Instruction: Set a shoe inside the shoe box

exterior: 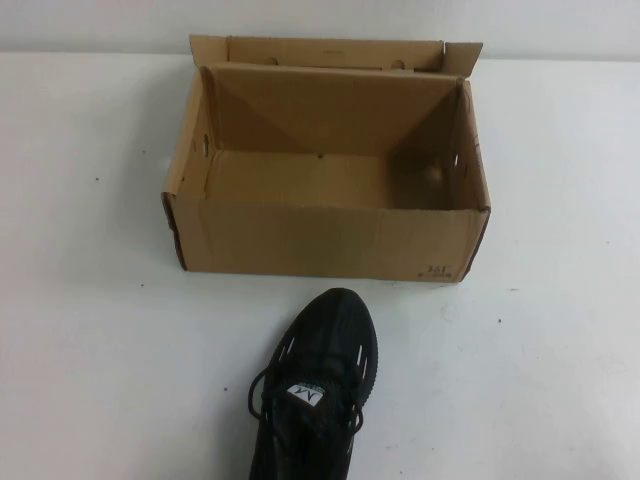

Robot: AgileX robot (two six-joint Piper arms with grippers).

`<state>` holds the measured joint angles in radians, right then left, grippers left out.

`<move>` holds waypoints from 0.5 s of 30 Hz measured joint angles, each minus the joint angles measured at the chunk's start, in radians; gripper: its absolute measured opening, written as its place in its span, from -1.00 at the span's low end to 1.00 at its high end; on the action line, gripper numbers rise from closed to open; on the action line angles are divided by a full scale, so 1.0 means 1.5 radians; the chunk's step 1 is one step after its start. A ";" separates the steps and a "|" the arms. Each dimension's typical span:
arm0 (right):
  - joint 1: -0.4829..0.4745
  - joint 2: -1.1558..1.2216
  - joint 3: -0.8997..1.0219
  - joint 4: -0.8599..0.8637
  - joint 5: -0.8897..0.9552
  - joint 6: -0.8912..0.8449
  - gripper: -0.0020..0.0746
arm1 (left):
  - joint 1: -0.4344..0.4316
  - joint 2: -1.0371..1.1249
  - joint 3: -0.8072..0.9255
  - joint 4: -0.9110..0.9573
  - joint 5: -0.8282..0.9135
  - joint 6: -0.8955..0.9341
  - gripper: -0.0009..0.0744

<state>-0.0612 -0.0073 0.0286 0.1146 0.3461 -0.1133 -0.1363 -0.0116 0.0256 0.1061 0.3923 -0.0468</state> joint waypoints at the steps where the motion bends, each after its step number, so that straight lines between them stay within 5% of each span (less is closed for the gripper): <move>1: 0.000 0.000 0.000 0.000 0.000 0.000 -0.99 | 0.000 0.000 0.000 0.000 0.000 0.000 -0.98; 15: 0.000 0.000 0.000 0.000 -0.066 0.000 -0.99 | 0.000 0.000 0.000 0.000 0.000 0.000 -0.98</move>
<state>-0.0612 -0.0073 0.0286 0.1146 0.2473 -0.1133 -0.1363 -0.0116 0.0256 0.1069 0.3923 -0.0468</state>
